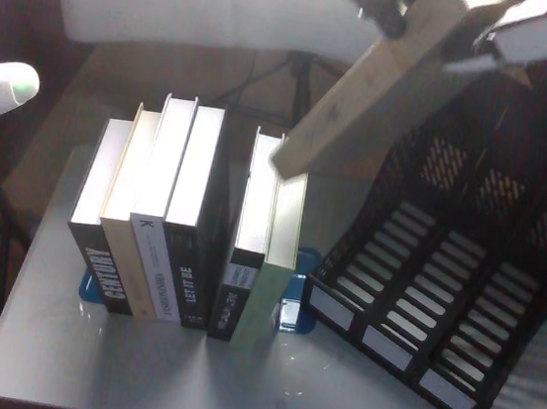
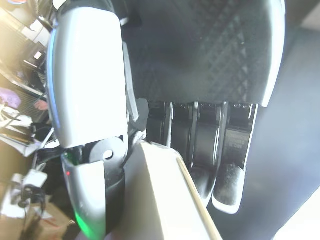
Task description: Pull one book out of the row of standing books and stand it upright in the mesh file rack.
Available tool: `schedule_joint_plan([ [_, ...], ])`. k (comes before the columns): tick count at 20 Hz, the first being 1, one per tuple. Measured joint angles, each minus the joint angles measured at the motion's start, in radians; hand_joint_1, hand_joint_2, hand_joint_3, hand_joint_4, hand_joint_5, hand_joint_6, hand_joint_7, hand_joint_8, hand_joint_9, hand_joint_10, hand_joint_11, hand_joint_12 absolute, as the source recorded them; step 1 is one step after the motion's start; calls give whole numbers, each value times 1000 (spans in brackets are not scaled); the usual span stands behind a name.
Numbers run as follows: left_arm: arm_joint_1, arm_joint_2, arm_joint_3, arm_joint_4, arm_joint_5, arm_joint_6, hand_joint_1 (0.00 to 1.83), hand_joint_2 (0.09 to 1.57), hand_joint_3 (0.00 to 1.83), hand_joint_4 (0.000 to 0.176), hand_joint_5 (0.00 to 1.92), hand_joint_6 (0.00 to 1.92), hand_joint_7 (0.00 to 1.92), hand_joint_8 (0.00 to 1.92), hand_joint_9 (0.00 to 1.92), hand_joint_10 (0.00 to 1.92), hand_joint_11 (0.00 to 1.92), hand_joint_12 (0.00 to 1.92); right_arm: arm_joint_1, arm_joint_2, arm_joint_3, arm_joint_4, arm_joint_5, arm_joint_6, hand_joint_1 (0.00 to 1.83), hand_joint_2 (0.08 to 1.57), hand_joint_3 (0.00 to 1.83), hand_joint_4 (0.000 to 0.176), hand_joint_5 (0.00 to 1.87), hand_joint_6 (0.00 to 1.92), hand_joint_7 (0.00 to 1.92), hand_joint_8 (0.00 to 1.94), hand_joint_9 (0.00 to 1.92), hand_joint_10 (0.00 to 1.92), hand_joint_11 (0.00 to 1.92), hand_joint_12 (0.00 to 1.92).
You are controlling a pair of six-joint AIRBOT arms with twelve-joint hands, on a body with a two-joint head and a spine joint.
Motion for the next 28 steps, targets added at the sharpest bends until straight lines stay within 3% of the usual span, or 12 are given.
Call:
schedule_joint_plan([
  [2, 0, 0, 0, 1, 2, 0, 0, 1218, 0, 61, 0, 0, 0, 0, 0, 0, 0, 0, 30, 25, -17, -61, -1, 26, 1351, 1208, 0, 0, 699, 1350, 893, 1246, 732, 1455, 209, 1921],
  [6, -18, -2, 0, 8, 17, 1, 0, 1244, 0, 43, 0, 0, 0, 0, 0, 0, 0, 0, 181, 100, -66, -266, 2, 185, 1351, 1199, 0, 0, 718, 1336, 894, 1215, 750, 1450, 269, 1919],
  [8, -30, -4, 0, 20, 16, 8, 0, 1263, 6, 51, 0, 0, 0, 0, 0, 0, 0, 0, 218, 130, -88, -374, 9, 249, 1350, 1203, 0, 0, 706, 1361, 823, 1245, 808, 1433, 643, 1811],
  [9, -33, -8, 0, 21, 18, 9, 0, 1265, 7, 52, 0, 0, 0, 0, 0, 0, 0, 0, 253, 153, -102, -452, 29, 299, 1348, 1210, 3, 0, 695, 1373, 802, 1277, 797, 1453, 689, 1772],
  [11, -33, -8, 0, 23, 32, 10, 0, 1291, 19, 11, 0, 0, 0, 0, 0, 0, 0, 0, 298, 187, -122, -529, 28, 361, 1349, 1211, 2, 0, 690, 1371, 811, 1273, 787, 1467, 574, 1817],
  [13, -33, -8, 0, 26, 37, 10, 0, 1339, 38, 0, 43, 17, 0, 0, 0, 0, 0, 0, 314, 212, -143, -613, 27, 420, 1354, 1197, 0, 0, 712, 1356, 875, 1199, 780, 1429, 314, 1912],
  [17, -33, -8, 0, 26, 39, 10, 68, 1367, 21, 0, 72, 11, 2, 1, 0, 0, 0, 0, 343, 251, -166, -771, 77, 535, 1353, 1188, 0, 0, 803, 1285, 912, 1156, 695, 1460, 157, 1921],
  [19, -33, -8, -6, 30, 41, 10, 55, 1371, 16, 0, 52, 0, 10, 4, 0, 0, 0, 0, 343, 263, -175, -809, 81, 557, 1356, 1184, 0, 0, 800, 1228, 902, 1153, 740, 1497, 273, 1921],
  [20, -33, -8, -8, 30, 43, 11, 50, 1371, 14, 0, 41, 0, 5, 1, 0, 0, 0, 0, 343, 267, -176, -821, 84, 574, 1351, 1200, 4, 0, 786, 1199, 850, 1276, 701, 1562, 354, 1921],
  [21, -33, -8, -10, 29, 41, 10, 24, 1371, 9, 0, 29, 3, 0, 0, 0, 0, 0, 0, 343, 274, -178, -837, 85, 591, 1356, 1197, 1, 0, 739, 1241, 824, 1267, 802, 1498, 519, 1916],
  [24, -33, -7, -14, 19, 43, 11, 102, 1381, 7, 0, 17, 0, 0, 0, 0, 0, 0, 0, 328, 283, -177, -878, 82, 615, 1360, 1189, 0, 0, 694, 1258, 854, 1207, 866, 1434, 730, 1774],
  [28, -33, -6, -25, 14, 44, 14, 60, 1363, 0, 0, 9, 1, 0, 0, 0, 0, 0, 0, 280, 283, -176, -889, 85, 621, 1358, 1196, 0, 0, 663, 1302, 853, 1186, 859, 1444, 622, 1778],
])
